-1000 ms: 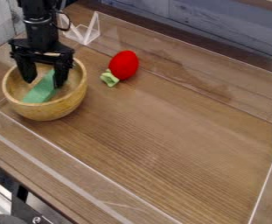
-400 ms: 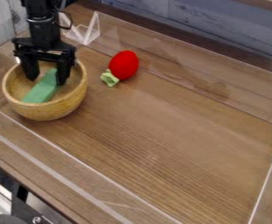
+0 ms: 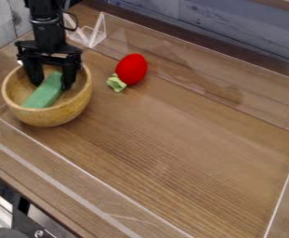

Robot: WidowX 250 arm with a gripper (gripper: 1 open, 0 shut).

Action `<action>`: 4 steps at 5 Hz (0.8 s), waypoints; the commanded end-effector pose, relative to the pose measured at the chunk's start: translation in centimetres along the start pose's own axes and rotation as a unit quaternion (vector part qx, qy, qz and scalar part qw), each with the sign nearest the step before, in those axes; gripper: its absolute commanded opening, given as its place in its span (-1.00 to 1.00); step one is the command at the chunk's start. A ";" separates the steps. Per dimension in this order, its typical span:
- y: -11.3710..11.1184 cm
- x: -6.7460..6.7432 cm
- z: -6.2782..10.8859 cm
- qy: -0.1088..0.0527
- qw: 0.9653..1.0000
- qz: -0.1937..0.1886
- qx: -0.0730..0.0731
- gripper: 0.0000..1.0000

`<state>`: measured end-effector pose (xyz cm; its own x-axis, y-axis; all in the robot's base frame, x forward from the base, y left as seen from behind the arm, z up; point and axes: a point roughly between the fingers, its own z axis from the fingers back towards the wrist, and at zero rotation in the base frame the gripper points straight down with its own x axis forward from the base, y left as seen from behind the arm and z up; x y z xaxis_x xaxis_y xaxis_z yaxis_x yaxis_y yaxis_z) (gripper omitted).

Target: Remove the green block from the brown bowl and put it on the table

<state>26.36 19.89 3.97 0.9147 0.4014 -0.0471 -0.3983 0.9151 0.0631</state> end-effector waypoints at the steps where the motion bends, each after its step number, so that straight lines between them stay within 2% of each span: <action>1: 1.1 1.2 1.3 -0.022 1.000 0.010 0.003 1.00; 2: 1.1 1.2 1.1 -0.021 1.000 0.011 0.003 -1.00; 4: 1.2 1.0 1.4 -0.021 1.000 0.013 0.000 -1.00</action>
<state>26.45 20.35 3.65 0.9101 0.4097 -0.0626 -0.4070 0.9120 0.0510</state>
